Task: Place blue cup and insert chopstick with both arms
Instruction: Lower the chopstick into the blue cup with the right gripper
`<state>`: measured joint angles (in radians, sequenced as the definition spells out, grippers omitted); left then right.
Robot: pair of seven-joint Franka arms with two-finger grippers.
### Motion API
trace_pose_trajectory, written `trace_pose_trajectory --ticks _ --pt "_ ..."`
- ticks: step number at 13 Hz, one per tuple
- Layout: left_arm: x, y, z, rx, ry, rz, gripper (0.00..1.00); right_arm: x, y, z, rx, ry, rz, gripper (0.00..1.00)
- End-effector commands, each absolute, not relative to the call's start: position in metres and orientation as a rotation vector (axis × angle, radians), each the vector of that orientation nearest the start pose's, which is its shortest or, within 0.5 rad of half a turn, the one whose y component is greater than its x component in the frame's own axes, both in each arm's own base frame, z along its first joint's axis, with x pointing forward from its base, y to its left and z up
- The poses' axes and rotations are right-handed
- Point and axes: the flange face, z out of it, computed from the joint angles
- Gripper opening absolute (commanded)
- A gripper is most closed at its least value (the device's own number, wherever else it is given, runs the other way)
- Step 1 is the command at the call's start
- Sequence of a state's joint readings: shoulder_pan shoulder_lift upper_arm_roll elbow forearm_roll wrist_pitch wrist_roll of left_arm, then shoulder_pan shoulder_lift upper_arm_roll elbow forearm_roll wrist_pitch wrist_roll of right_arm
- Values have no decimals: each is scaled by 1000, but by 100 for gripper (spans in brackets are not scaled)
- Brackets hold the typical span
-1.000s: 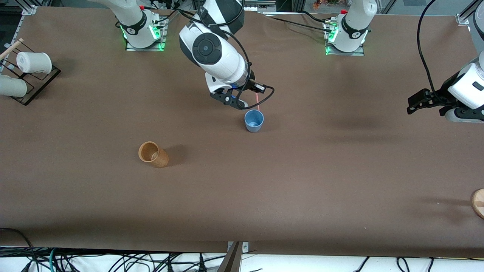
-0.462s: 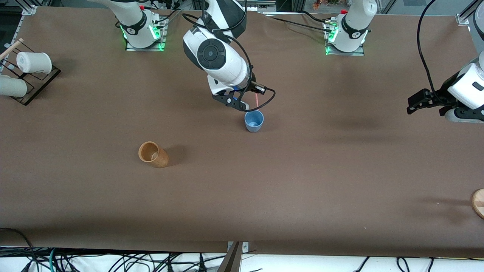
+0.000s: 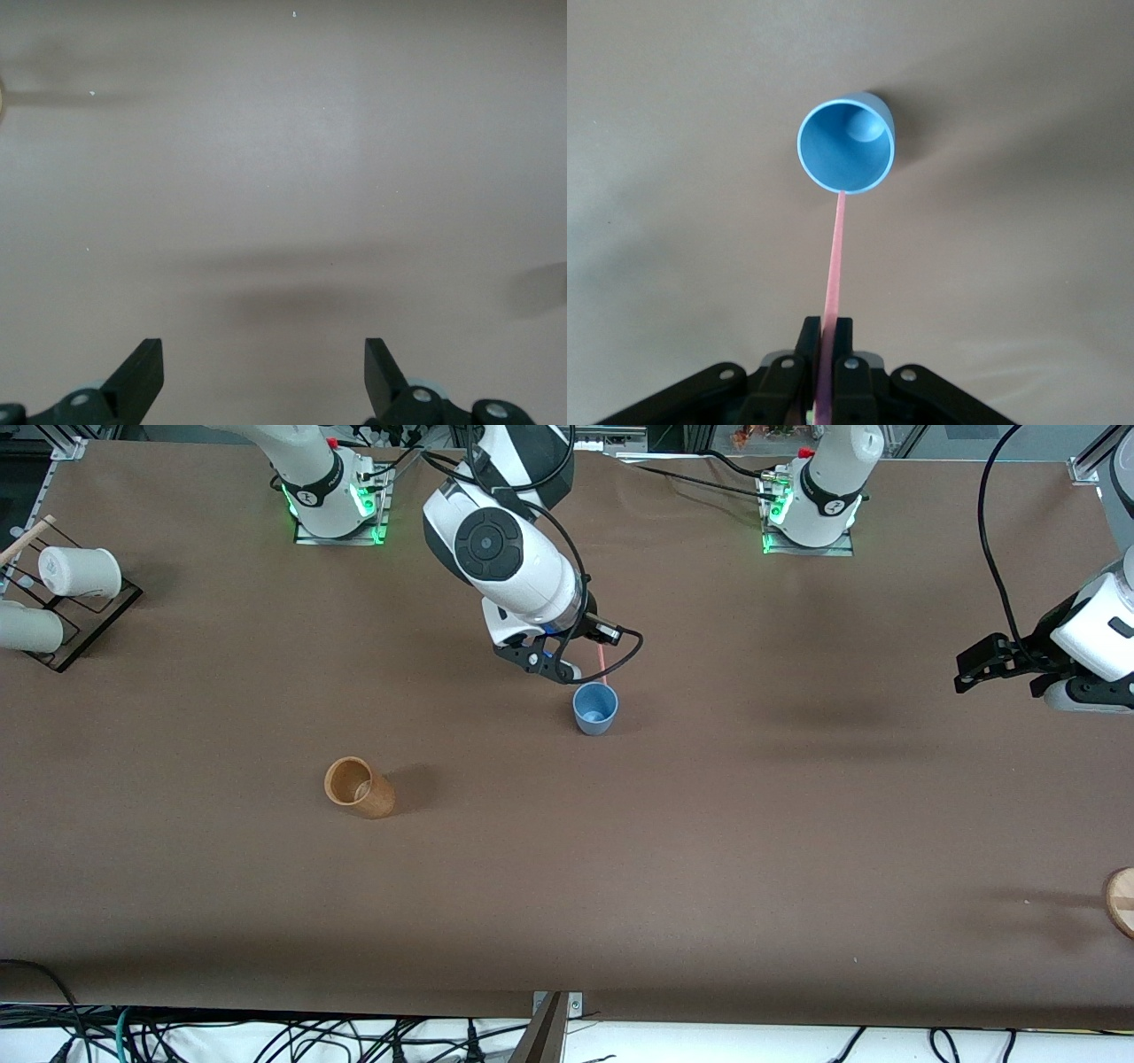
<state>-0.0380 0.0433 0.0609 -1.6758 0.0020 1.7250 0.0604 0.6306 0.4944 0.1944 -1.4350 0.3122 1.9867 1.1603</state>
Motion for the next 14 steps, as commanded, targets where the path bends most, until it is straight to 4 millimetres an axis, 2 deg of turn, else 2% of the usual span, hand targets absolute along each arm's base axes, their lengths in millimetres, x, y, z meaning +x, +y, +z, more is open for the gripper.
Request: trace_pose_trajectory --ticks 1,5,8,9,10,11,12,14 --pt "579 12 570 -3135 54 -2 100 484 508 432 -2803 649 357 10" --pt "579 15 570 -3135 49 -2 100 494 502 421 -2811 658 344 10" --pt "579 13 570 -3135 51 0 100 494 506 396 -2828 675 379 11" --pt "579 12 570 -3135 54 0 100 495 508 390 -2826 675 373 16" --pt "579 11 570 -3135 56 0 100 498 509 389 -2811 677 357 36" --pt "579 11 570 -3135 56 0 100 499 509 388 -2806 679 351 60" --pt "579 12 570 -3135 54 0 100 500 509 390 -2802 677 345 72" --pt "579 15 570 -3135 49 0 100 504 505 398 -2794 680 331 86"
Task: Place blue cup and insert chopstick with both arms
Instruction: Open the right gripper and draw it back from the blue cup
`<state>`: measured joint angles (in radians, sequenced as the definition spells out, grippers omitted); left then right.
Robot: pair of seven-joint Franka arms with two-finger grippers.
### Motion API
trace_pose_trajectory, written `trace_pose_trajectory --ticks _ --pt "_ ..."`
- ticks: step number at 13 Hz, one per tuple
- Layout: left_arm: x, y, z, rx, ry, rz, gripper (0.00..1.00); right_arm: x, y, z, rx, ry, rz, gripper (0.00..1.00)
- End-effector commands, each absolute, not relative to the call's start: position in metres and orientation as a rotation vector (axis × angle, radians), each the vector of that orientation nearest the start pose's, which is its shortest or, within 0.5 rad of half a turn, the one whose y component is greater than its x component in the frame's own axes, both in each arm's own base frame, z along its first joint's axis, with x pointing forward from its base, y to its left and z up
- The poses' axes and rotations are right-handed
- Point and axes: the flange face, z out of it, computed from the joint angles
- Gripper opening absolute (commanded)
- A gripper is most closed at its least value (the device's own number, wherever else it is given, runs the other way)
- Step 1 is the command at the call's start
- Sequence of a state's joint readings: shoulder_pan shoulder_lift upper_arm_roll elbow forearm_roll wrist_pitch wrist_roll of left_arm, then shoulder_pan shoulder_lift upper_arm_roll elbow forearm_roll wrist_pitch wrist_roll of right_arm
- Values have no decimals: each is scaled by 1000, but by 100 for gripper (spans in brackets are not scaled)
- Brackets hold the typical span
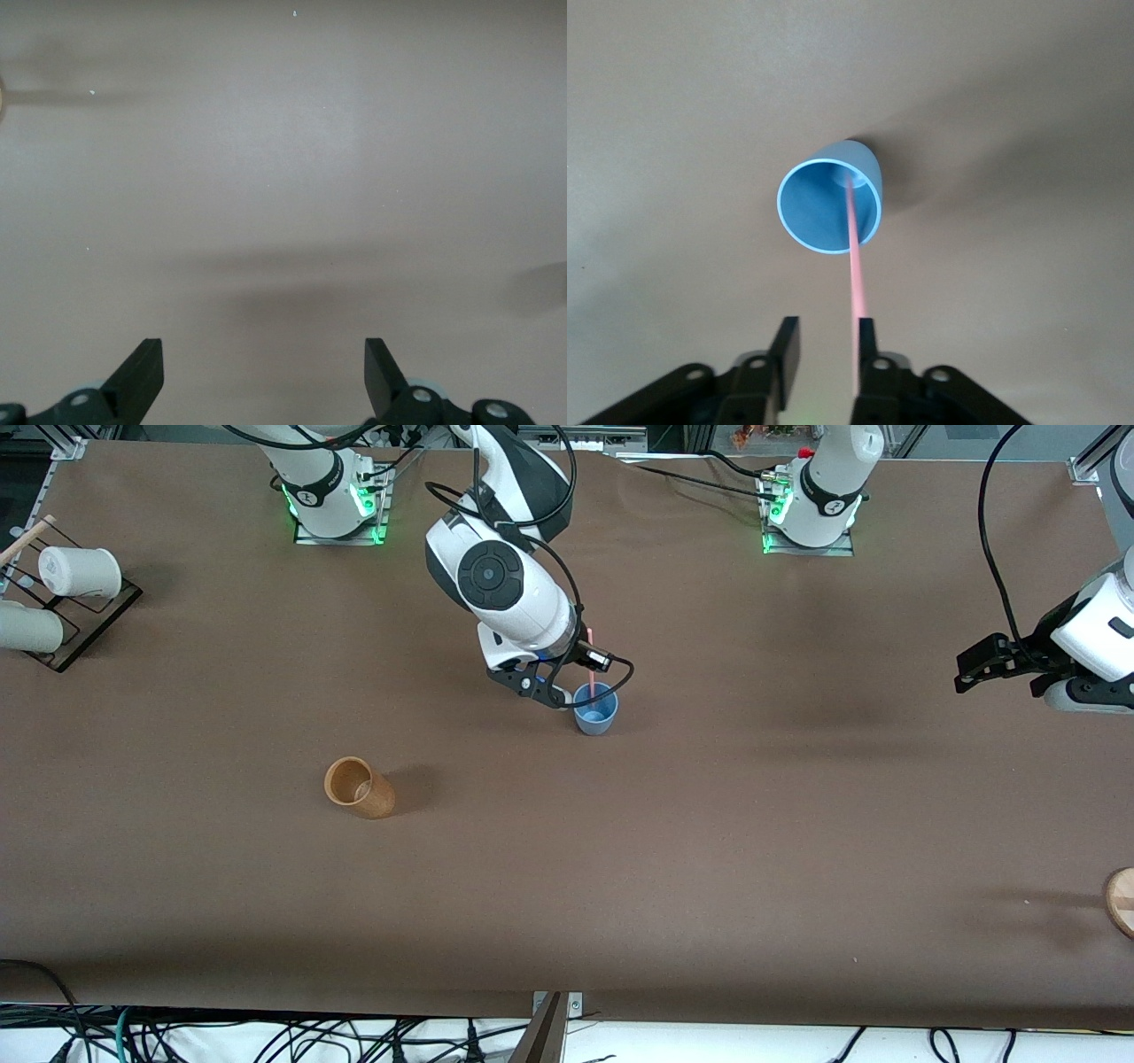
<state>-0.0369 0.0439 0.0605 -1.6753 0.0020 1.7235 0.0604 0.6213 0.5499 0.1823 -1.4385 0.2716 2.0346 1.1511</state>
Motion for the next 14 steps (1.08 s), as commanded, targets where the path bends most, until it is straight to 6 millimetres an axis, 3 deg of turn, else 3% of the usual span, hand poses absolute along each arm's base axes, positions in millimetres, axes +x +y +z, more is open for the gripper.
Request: trace_pose_trajectory --ticks 1,2,6,8,11,14 --pt "578 15 570 -3135 49 3 100 509 501 408 -2786 686 320 91" --pt "578 14 570 -3135 51 3 100 518 489 425 -2765 703 292 99" --pt "578 15 570 -3135 49 3 100 549 420 492 -2739 729 103 100" --pt "578 13 570 -3135 56 3 100 566 367 521 -2758 683 62 100" --pt "578 11 570 -3135 58 3 100 586 271 554 -2849 504 18 100" --pt "578 10 569 -3135 58 5 100 586 199 580 -2985 233 -24 100"
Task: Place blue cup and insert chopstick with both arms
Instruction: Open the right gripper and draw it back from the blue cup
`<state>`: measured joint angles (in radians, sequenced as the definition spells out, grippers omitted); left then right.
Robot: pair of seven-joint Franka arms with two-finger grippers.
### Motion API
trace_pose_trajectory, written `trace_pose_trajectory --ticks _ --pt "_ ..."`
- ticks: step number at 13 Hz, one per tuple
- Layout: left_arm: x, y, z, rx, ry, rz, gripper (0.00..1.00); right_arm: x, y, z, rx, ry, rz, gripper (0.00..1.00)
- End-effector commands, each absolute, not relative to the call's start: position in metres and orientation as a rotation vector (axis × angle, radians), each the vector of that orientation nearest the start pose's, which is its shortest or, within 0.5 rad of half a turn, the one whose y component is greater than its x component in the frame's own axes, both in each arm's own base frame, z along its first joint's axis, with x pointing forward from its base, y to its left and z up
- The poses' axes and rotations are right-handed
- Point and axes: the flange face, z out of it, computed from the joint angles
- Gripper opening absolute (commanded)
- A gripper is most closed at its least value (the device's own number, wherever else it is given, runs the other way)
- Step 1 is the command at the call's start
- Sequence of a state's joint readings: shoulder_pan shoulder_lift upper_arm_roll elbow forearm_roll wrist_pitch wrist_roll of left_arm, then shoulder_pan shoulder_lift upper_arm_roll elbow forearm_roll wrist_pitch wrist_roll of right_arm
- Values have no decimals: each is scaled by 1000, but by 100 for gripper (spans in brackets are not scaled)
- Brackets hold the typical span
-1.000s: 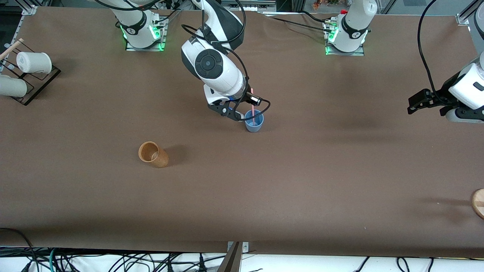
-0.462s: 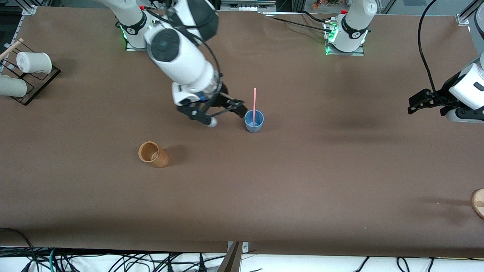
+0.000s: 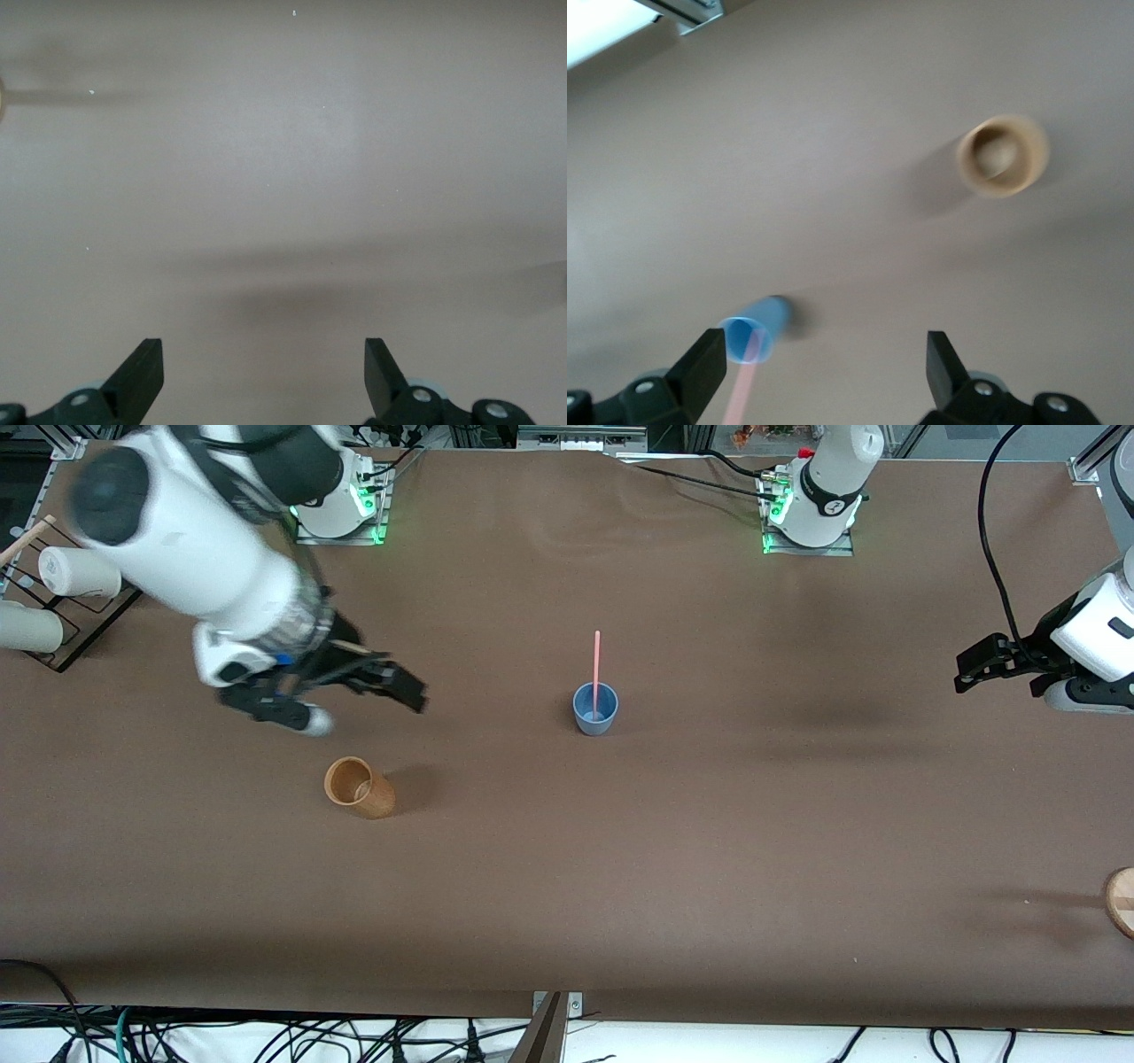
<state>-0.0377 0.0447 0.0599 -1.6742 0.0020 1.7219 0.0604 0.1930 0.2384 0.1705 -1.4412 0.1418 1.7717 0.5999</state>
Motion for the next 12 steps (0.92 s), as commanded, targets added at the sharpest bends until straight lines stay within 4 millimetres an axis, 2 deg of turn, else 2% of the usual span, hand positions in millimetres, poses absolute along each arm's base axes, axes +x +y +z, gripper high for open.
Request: trace_pose_trajectory --ticks 1,4,5,7,12 --pt "578 10 569 -3135 58 5 100 580 180 586 -3022 154 -32 100" --pt "577 10 568 -3135 61 24 100 562 128 603 -3117 -106 -63 100" --pt "577 10 568 -3135 61 24 100 555 121 607 -3126 -134 -49 100" --pt "577 12 568 -3135 58 27 100 546 115 613 -3144 -146 -48 100" --pt "577 13 568 -3135 56 24 100 541 115 621 -3142 -153 -69 100"
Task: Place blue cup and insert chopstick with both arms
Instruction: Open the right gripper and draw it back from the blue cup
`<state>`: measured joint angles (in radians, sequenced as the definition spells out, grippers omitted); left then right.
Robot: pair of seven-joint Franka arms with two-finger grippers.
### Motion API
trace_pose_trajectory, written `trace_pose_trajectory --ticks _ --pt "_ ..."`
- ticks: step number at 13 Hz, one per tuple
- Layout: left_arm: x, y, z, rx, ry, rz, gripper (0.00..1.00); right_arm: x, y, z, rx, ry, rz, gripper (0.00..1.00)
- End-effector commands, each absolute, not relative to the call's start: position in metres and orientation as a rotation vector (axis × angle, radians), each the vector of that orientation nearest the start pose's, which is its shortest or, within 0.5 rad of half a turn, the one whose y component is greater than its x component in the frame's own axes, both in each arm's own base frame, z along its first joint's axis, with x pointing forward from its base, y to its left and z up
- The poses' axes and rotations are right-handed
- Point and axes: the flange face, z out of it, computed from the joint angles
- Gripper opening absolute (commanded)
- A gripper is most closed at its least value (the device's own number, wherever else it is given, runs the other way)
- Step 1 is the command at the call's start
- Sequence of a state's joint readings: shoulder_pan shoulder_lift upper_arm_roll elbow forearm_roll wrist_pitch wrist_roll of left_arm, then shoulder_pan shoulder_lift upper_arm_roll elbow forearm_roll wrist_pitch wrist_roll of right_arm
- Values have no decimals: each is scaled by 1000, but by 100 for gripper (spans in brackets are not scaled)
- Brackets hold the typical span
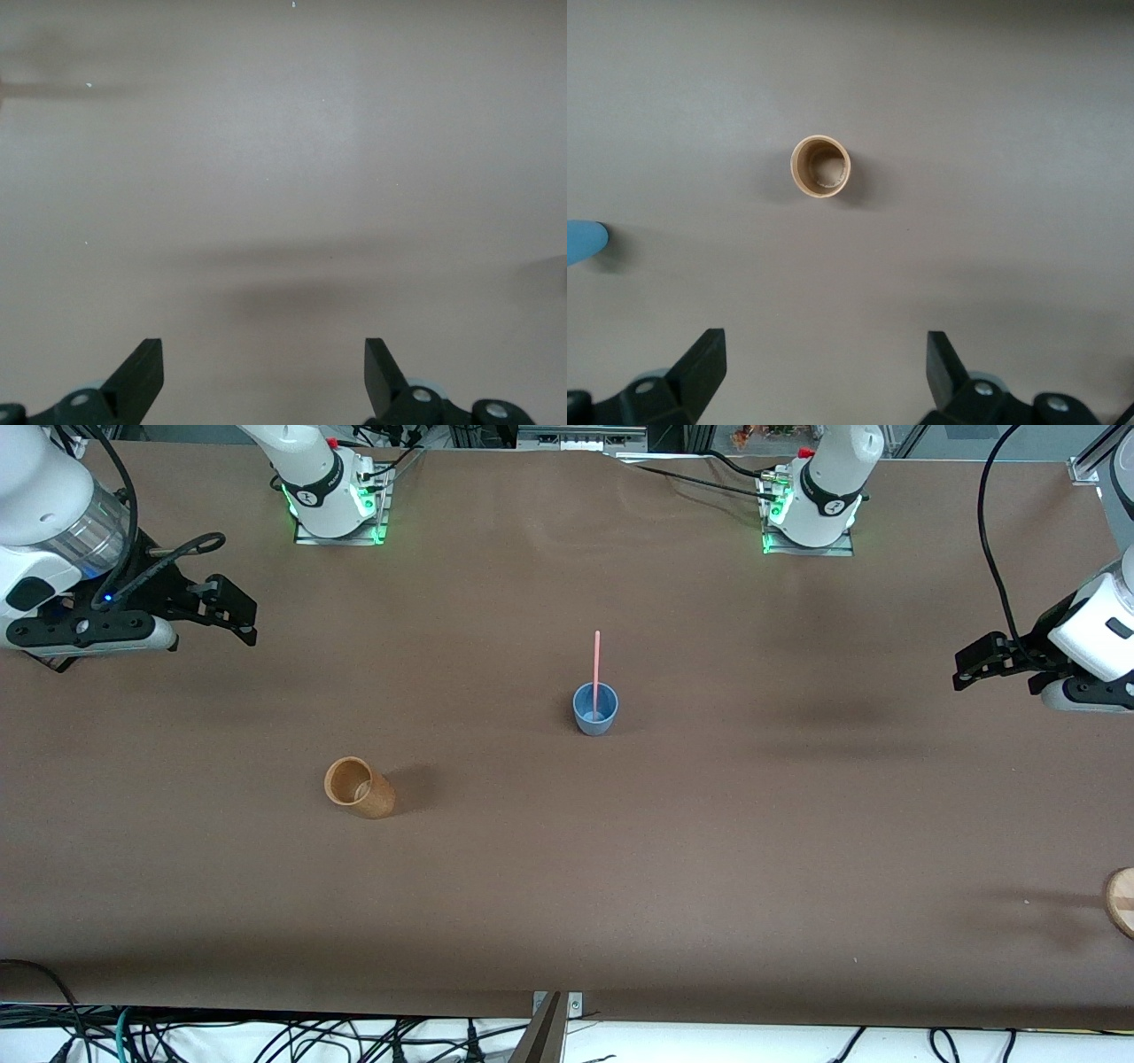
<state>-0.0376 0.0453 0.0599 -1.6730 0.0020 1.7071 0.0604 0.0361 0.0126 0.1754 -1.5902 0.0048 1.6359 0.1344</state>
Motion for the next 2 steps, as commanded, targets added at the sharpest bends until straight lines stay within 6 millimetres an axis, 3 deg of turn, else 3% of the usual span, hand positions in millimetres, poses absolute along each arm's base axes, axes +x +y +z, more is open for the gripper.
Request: trace_pose_trajectory --ticks 1,2 --pt "577 12 568 -3135 56 24 100 541 115 621 -3142 -160 -69 100" --pt "577 11 568 -3135 58 24 100 539 115 622 -3143 -165 -69 100"
